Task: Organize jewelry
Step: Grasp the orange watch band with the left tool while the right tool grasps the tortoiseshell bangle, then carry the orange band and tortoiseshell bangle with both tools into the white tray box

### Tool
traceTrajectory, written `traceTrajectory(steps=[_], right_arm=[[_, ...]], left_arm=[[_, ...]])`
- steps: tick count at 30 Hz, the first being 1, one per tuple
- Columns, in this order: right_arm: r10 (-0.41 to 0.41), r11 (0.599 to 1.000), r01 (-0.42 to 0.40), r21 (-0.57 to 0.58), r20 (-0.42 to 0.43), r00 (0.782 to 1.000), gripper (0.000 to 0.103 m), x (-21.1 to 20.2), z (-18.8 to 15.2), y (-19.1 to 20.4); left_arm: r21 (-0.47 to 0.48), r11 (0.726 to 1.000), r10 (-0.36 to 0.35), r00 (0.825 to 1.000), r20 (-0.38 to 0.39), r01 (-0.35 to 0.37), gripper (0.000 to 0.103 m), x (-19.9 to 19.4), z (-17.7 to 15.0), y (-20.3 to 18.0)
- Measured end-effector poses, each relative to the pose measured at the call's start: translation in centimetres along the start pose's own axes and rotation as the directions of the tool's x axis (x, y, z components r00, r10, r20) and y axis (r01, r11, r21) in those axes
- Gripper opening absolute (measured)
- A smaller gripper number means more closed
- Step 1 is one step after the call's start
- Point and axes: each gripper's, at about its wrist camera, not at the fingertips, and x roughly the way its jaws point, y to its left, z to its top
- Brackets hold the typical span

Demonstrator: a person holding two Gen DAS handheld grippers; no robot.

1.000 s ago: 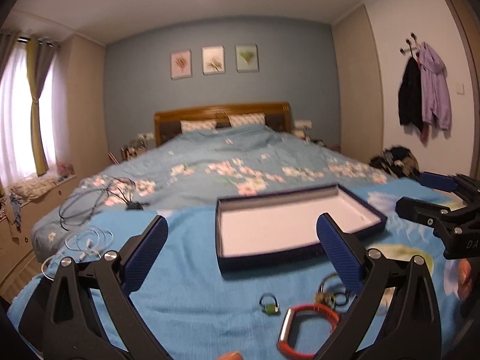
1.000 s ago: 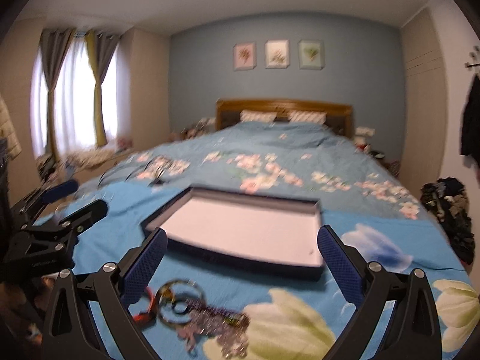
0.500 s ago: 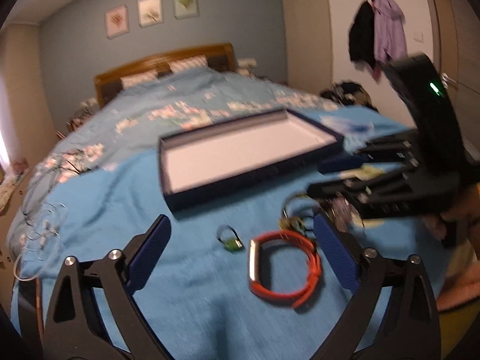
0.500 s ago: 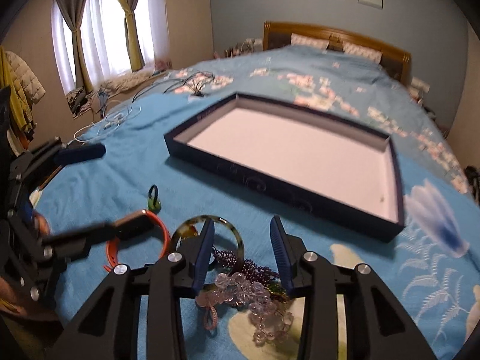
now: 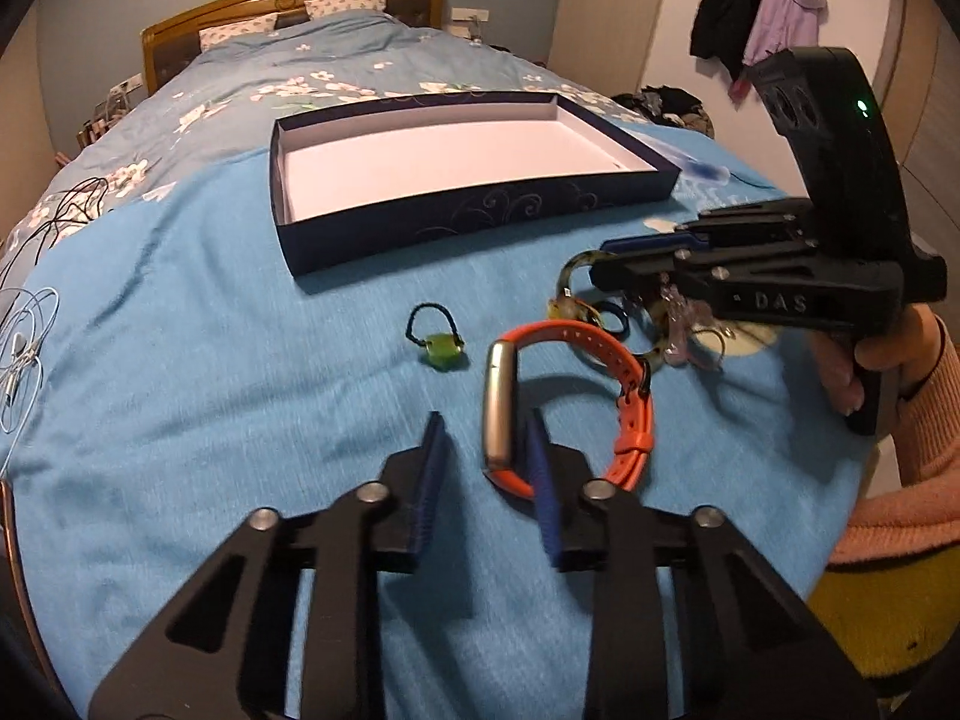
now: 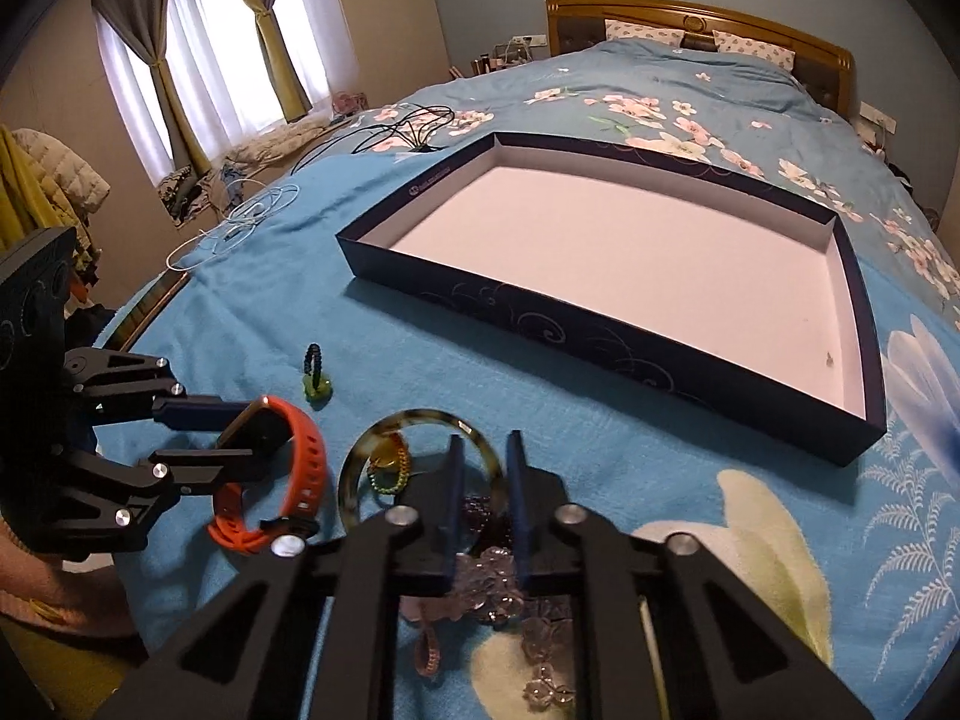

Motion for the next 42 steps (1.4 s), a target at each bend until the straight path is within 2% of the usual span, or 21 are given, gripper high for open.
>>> traceTrajectory(steps=[4, 9, 14, 16, 19, 23, 25, 28, 32, 35, 42], right_arm=[[0.017, 0.999, -0.018, 0.04, 0.021, 1.0, 0.006, -0.5, -0.2, -0.5], [0.033, 0.995, -0.037, 0.087, 0.052, 0.998, 0.006, -1.5, -0.3, -1.1], [0.042, 0.989, -0.054, 0.141, 0.09, 0.995, 0.007, -2.5, -0.5, -1.9], [0.038, 0.987, -0.053, 0.152, 0.101, 0.994, 0.007, -2.8, -0.5, -2.1], [0.04, 0.986, -0.057, 0.157, 0.109, 0.993, 0.007, -3.0, -0.4, -2.3], [0.046, 0.986, -0.063, 0.154, 0.112, 0.993, 0.007, -2.8, -0.2, -2.2], [0.048, 0.987, -0.064, 0.149, 0.111, 0.993, 0.006, -2.7, -0.1, -2.1], [0.048, 0.987, -0.065, 0.15, 0.115, 0.992, 0.007, -2.8, 0.0, -2.2], [0.043, 0.985, -0.064, 0.159, 0.128, 0.991, 0.007, -3.2, 0.0, -2.6], [0.034, 0.985, -0.057, 0.163, 0.142, 0.989, 0.007, -3.6, 0.2, -2.9], [0.003, 0.984, -0.036, 0.176, 0.18, 0.984, 0.007, -4.1, 2.3, -4.5]], left_arm=[[0.009, 1.0, -0.016, 1.0, 0.01, 0.016, 0.013, -0.8, 0.1, 0.0], [0.05, 0.998, 0.026, 0.999, 0.029, -0.027, 0.012, -0.6, 1.3, 0.1], [0.068, 0.998, 0.001, 0.998, 0.067, -0.006, 0.012, -0.6, 2.2, 0.2], [0.063, 0.998, -0.002, 0.997, 0.072, -0.003, 0.014, -0.9, 2.2, 0.4], [0.063, 0.998, -0.005, 0.997, 0.074, 0.0, 0.024, -1.5, 1.8, 0.2], [0.063, 0.998, 0.0, 0.999, 0.045, -0.003, 0.024, -1.1, 1.2, 0.0], [0.036, 0.999, -0.011, 1.0, 0.023, 0.01, 0.023, -0.4, 1.3, 0.4], [0.026, 1.0, 0.0, 1.0, 0.014, -0.001, 0.014, 0.3, 1.4, 0.7], [0.041, 0.999, 0.02, 1.0, 0.019, -0.02, 0.013, 0.5, 1.8, 0.6], [0.065, 0.998, -0.002, 0.999, 0.044, -0.001, 0.013, -0.3, 2.3, 0.5], [0.167, 0.985, 0.03, 0.992, 0.123, -0.051, 0.013, -2.2, 5.9, 0.1]])
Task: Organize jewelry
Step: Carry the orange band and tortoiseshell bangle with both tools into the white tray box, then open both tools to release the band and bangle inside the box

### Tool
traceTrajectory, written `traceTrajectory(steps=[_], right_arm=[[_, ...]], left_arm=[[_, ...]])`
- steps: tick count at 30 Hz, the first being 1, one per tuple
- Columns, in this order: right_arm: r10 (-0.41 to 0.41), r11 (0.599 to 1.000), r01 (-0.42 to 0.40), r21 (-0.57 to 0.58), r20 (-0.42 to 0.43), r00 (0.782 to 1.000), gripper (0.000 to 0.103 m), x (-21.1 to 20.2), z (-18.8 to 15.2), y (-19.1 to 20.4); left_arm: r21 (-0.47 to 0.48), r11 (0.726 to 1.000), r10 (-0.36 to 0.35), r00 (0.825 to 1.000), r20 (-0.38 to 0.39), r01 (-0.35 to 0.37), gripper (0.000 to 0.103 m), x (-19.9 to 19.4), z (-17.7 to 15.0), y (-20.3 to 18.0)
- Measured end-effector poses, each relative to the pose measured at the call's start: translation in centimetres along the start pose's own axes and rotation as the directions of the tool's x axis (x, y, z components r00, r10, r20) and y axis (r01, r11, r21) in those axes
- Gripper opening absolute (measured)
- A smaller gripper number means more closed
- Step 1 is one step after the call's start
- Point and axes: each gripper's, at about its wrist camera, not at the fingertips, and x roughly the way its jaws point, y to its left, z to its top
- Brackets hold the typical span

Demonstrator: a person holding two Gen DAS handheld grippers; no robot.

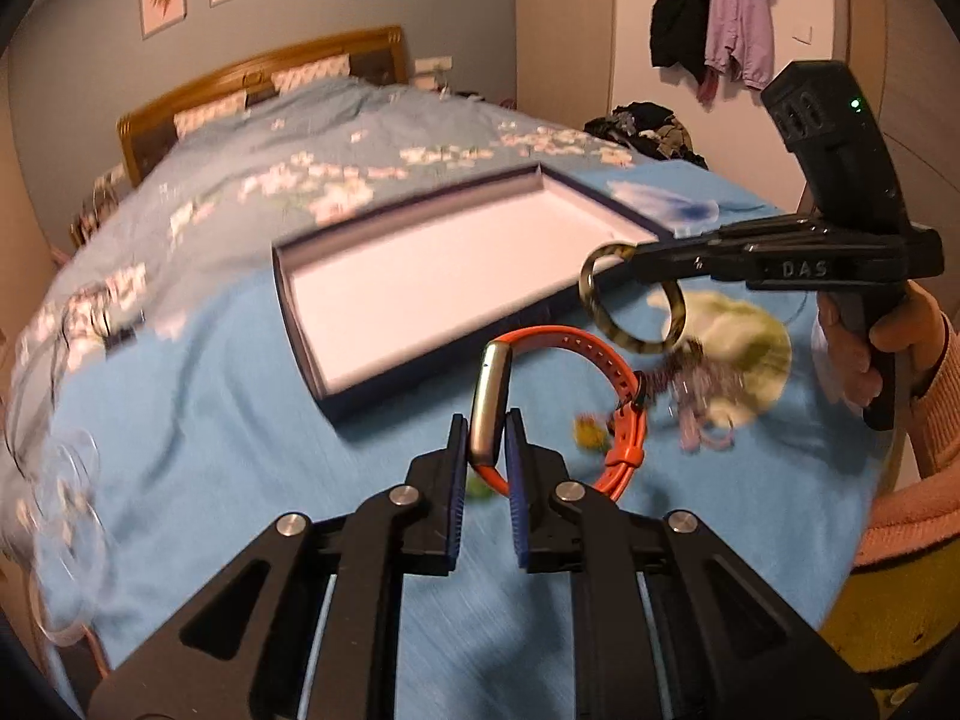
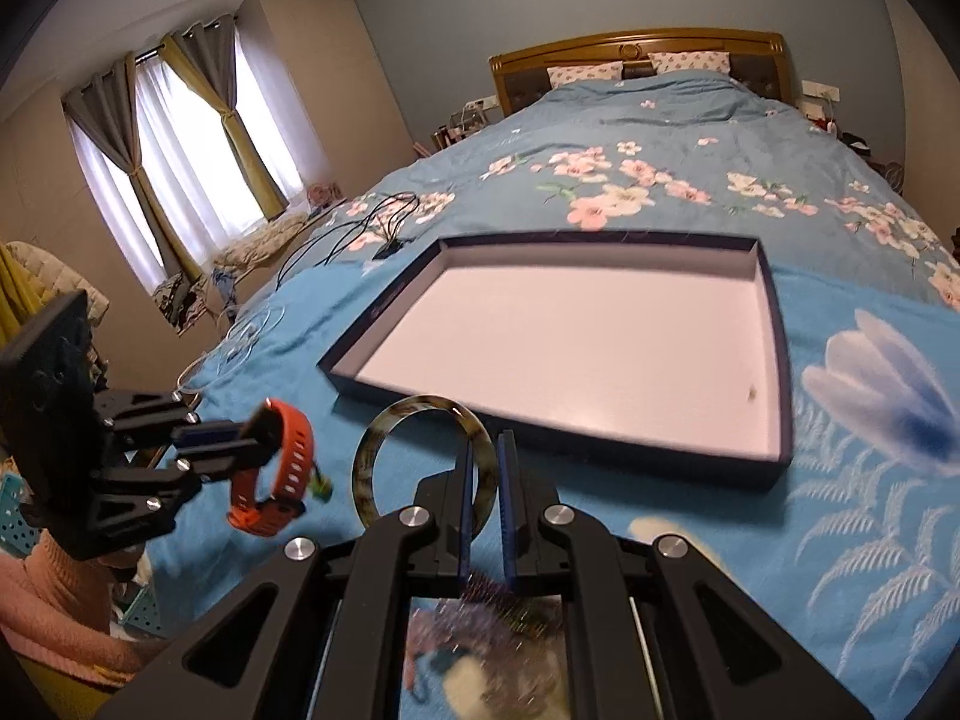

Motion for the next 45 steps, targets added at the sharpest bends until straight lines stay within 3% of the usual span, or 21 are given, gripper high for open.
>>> traceTrajectory(steps=[7, 15, 28, 39, 42, 45], right_arm=[[-0.072, 0.997, 0.071, 0.021, 0.022, 0.997, 0.007, 2.1, 4.1, -2.6], [-0.158, 0.986, 0.159, 0.059, -0.012, 0.987, 0.007, 6.2, 7.9, -6.2], [-0.219, 0.971, 0.229, 0.074, -0.114, 0.969, 0.007, 11.8, 10.9, -9.1], [-0.242, 0.961, 0.26, 0.094, -0.172, 0.955, 0.007, 13.6, 11.8, -9.8], [-0.253, 0.957, 0.272, 0.103, -0.17, 0.953, 0.012, 13.4, 11.7, -9.9], [-0.242, 0.959, 0.258, 0.117, -0.136, 0.961, 0.029, 12.4, 11.7, -9.7]], left_arm=[[0.071, 0.996, 0.046, 0.999, 0.022, -0.048, 0.013, 2.6, 5.4, 1.8], [0.059, 0.996, 0.063, 0.998, -0.019, -0.062, 0.013, 8.9, 10.6, 4.3], [-0.031, 0.999, 0.035, 0.988, -0.151, -0.041, 0.013, 18.0, 13.0, 8.4], [-0.015, 0.998, 0.056, 0.973, -0.223, -0.061, 0.013, 20.8, 14.5, 8.4], [-0.032, 0.997, 0.059, 0.969, -0.239, -0.069, 0.013, 21.6, 14.8, 8.6], [-0.043, 0.996, 0.063, 0.967, -0.247, -0.076, 0.018, 21.9, 14.8, 8.8]])
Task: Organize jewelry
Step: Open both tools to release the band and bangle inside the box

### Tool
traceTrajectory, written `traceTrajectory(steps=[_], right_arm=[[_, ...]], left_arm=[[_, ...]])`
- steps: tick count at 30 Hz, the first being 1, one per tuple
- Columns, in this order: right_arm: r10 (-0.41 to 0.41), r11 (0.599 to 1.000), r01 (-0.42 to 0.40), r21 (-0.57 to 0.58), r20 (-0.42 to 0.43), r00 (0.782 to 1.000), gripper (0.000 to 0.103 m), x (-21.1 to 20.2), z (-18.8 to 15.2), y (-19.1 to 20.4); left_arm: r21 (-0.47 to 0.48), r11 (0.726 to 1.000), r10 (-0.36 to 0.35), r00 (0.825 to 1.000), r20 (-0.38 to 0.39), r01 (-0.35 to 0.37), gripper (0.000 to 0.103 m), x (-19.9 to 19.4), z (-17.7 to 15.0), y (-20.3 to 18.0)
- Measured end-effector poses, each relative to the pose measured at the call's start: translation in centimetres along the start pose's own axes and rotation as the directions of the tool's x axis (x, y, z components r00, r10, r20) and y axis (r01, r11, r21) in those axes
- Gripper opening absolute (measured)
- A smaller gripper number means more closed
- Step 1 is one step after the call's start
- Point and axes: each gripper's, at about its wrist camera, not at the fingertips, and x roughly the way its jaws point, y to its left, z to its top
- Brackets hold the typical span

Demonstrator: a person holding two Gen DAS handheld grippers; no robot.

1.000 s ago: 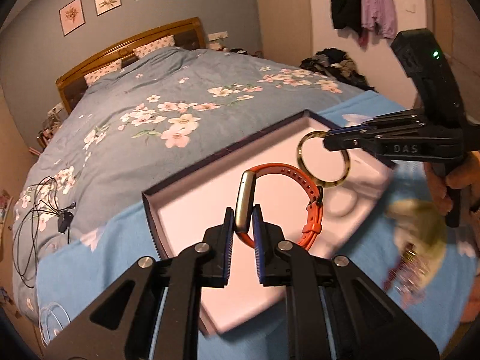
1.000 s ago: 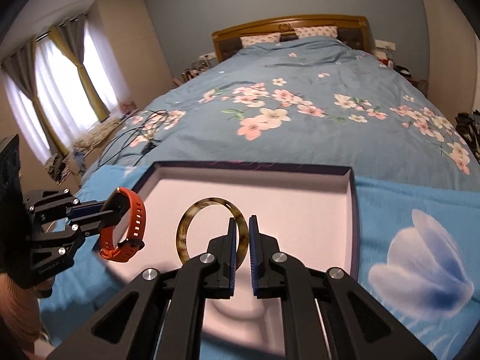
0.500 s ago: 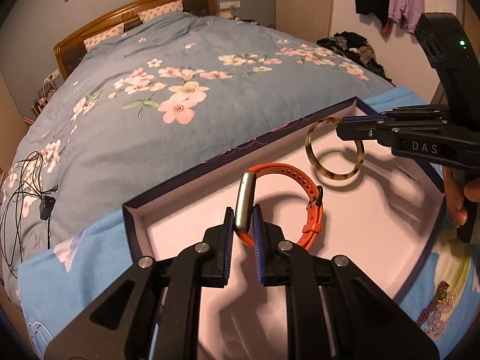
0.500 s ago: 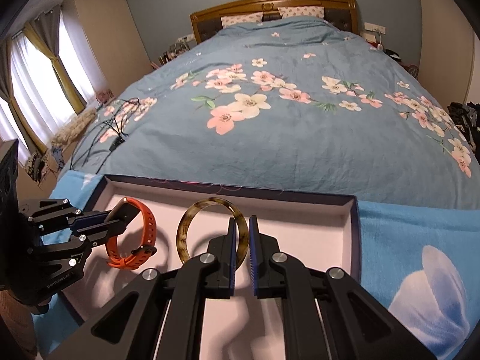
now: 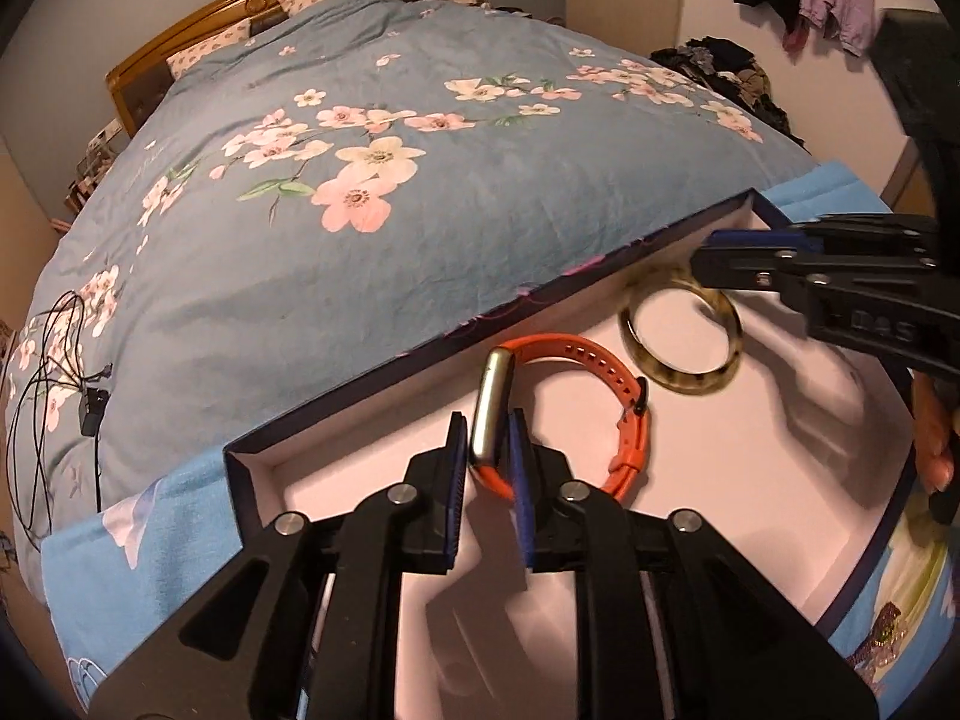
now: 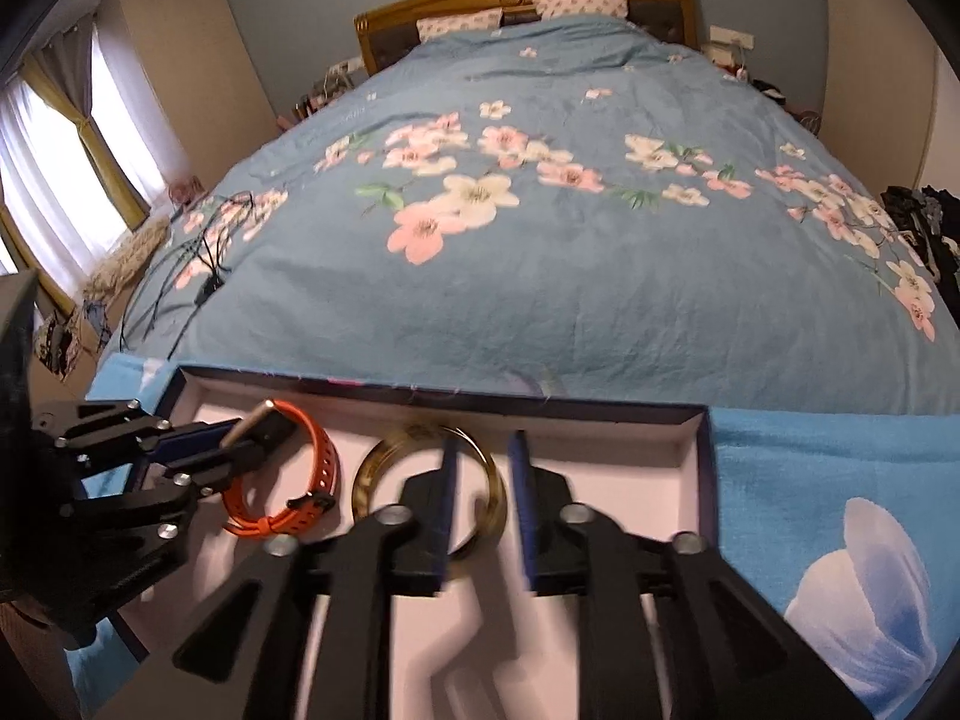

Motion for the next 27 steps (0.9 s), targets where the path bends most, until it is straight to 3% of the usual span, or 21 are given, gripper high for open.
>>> traceTrajectory(steps=[2, 7, 12, 15, 19, 27], right_arm=[[0.007, 1.0, -0.007, -0.015, 0.022, 1.0, 0.029, -1.1, -0.4, 0.3], [0.052, 0.995, -0.043, -0.09, 0.1, 0.994, 0.04, -5.1, -2.0, 1.7], [0.118, 0.976, -0.084, -0.2, 0.165, 0.979, 0.046, -10.0, -5.0, 3.3], [0.15, 0.964, -0.106, -0.245, 0.167, 0.974, 0.047, -12.2, -7.5, 3.7], [0.166, 0.953, -0.124, -0.275, 0.133, 0.977, 0.046, -13.9, -11.1, 3.8], [0.137, 0.917, -0.115, -0.383, 0.031, 0.99, 0.033, -15.4, -18.6, 5.4]], left_arm=[[-0.012, 1.0, 0.002, 1.0, 0.004, -0.002, 0.02, -0.1, 0.0, 0.1], [-0.028, 0.998, 0.061, 0.995, 0.082, -0.059, 0.047, -2.6, -0.4, 0.3], [-0.036, 0.991, 0.132, 0.965, 0.228, -0.127, 0.062, -8.0, -2.2, 0.1], [-0.035, 0.989, 0.149, 0.935, 0.322, -0.145, 0.065, -12.0, -4.7, -0.5], [-0.047, 0.993, 0.118, 0.914, 0.388, -0.108, 0.07, -16.1, -8.5, -1.3], [-0.026, 0.999, 0.051, 0.915, 0.4, -0.045, 0.072, -19.2, -15.4, -4.5]])
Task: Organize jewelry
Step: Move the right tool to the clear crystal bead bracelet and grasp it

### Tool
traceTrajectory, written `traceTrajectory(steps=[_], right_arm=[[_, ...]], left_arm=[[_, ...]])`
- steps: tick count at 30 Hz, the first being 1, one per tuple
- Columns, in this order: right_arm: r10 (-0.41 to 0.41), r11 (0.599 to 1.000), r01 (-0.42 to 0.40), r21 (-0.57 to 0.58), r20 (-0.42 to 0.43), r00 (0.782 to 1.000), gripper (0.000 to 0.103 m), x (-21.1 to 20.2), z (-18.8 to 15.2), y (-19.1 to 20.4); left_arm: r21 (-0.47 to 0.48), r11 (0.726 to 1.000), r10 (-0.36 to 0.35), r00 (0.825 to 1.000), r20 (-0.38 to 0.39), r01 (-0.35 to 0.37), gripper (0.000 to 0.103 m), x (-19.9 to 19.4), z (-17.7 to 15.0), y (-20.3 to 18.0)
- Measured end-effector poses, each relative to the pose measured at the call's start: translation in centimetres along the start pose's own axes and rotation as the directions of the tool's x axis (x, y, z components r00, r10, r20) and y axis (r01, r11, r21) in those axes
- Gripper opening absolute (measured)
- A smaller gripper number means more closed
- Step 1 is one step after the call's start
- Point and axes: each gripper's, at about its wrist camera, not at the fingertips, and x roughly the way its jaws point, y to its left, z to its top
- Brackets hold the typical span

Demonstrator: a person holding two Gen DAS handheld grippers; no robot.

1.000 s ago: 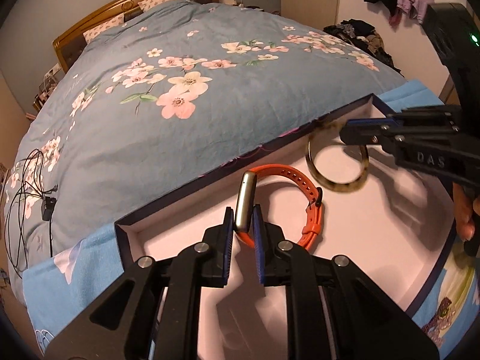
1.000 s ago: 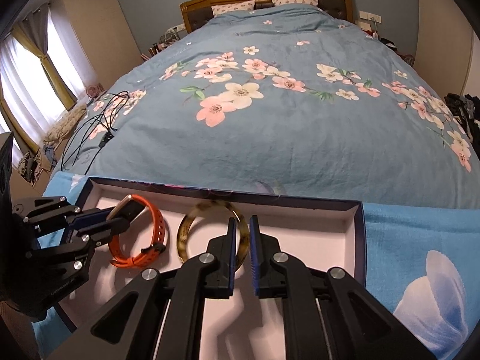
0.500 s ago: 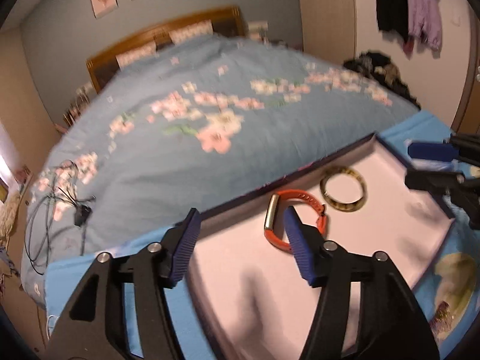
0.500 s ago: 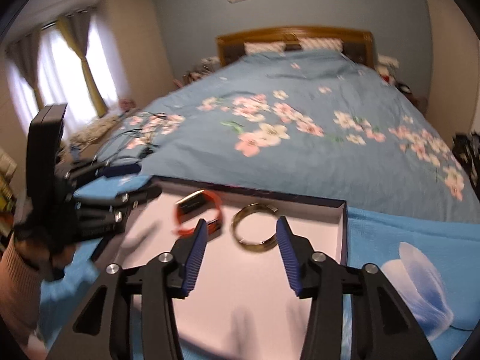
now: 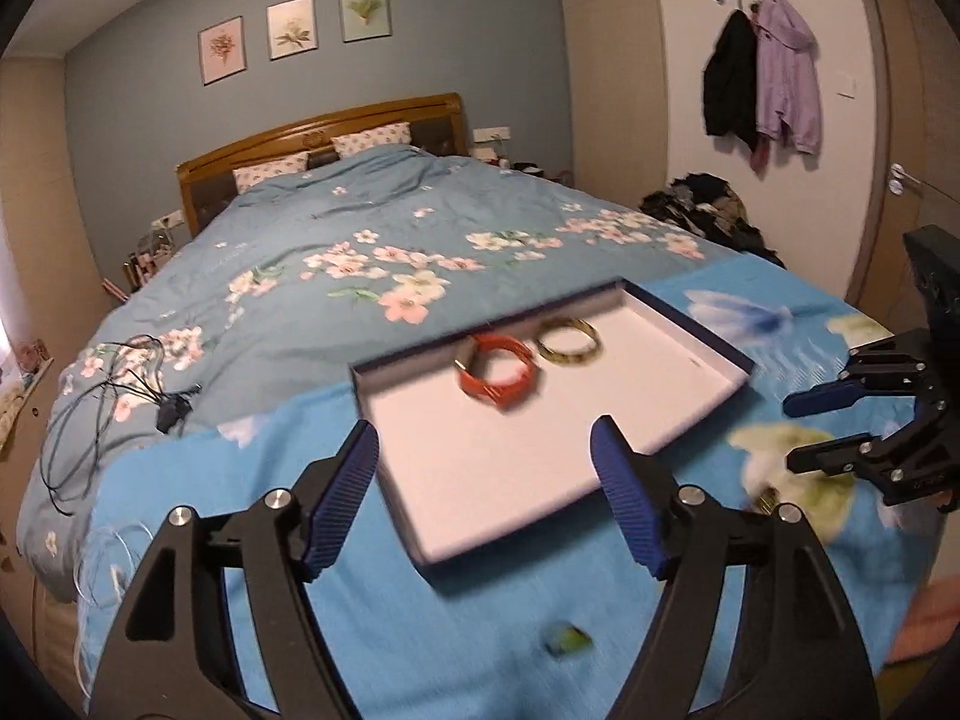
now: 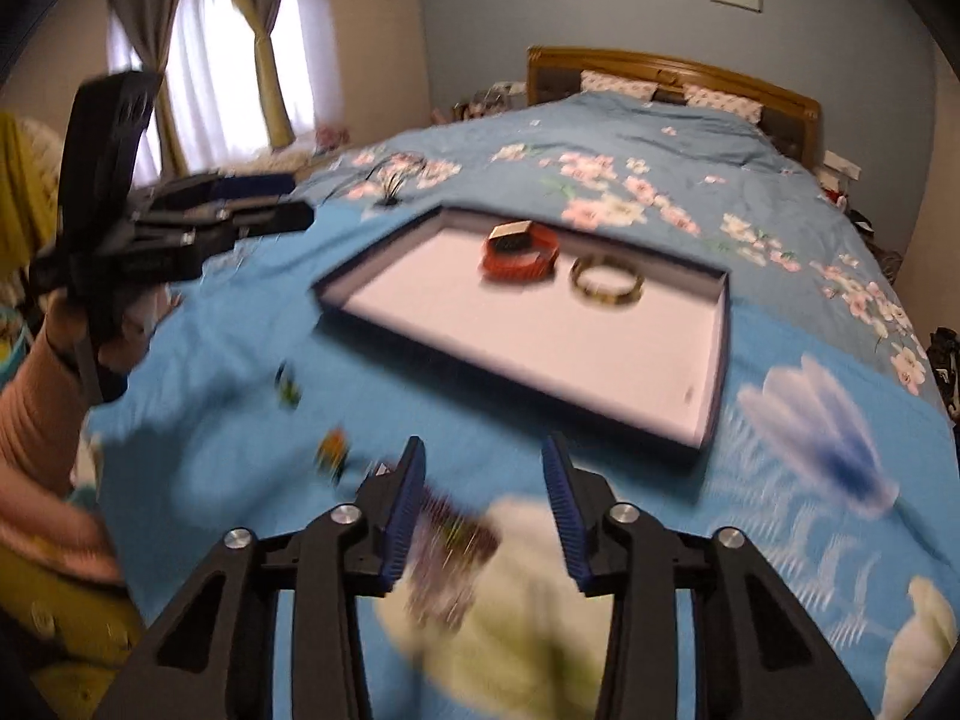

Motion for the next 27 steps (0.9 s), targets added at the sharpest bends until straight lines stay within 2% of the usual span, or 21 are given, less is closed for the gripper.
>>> traceTrajectory(steps=[2, 7, 10, 14, 17, 18, 20, 27], right_arm=[[0.019, 1.0, -0.019, 0.01, -0.023, 1.0, 0.032, 0.0, -1.1, 0.4], [0.006, 1.0, -0.005, 0.022, -0.047, 0.999, 0.032, 0.6, -2.7, 1.1], [0.018, 0.999, -0.016, 0.033, -0.046, 0.999, 0.032, 1.1, -3.1, 1.5], [-0.012, 1.0, 0.013, 0.022, -0.055, 0.998, 0.033, 2.1, -2.9, 2.1], [-0.019, 1.0, 0.02, 0.01, -0.055, 0.998, 0.037, 2.5, -2.8, 2.5], [-0.03, 1.0, 0.03, 0.001, -0.054, 0.998, 0.035, 2.6, -2.8, 2.7], [-0.037, 0.999, 0.037, -0.002, -0.058, 0.998, 0.022, 2.7, -2.9, 2.7], [-0.021, 0.999, 0.022, 0.023, -0.039, 0.999, 0.013, 2.0, -2.8, 2.4]], left_arm=[[0.014, 1.0, -0.017, 1.0, -0.007, 0.017, 0.072, -0.7, -1.3, -1.1], [0.024, 0.999, -0.046, 0.998, -0.035, 0.047, 0.072, -1.6, -3.7, -3.2], [0.004, 0.999, -0.054, 0.997, -0.055, 0.054, 0.072, -1.5, -4.9, -3.8], [-0.019, 0.998, -0.062, 0.995, -0.077, 0.061, 0.072, -1.2, -5.6, -3.9], [-0.027, 0.998, -0.059, 0.995, -0.077, 0.057, 0.073, -1.2, -5.8, -4.0], [-0.033, 0.998, -0.062, 0.995, -0.079, 0.059, 0.073, -1.2, -5.8, -4.0], [-0.046, 0.997, -0.072, 0.994, -0.082, 0.068, 0.073, -1.2, -6.0, -4.0], [-0.028, 0.996, -0.085, 0.992, -0.088, 0.083, 0.073, -1.4, -6.5, -4.4]])
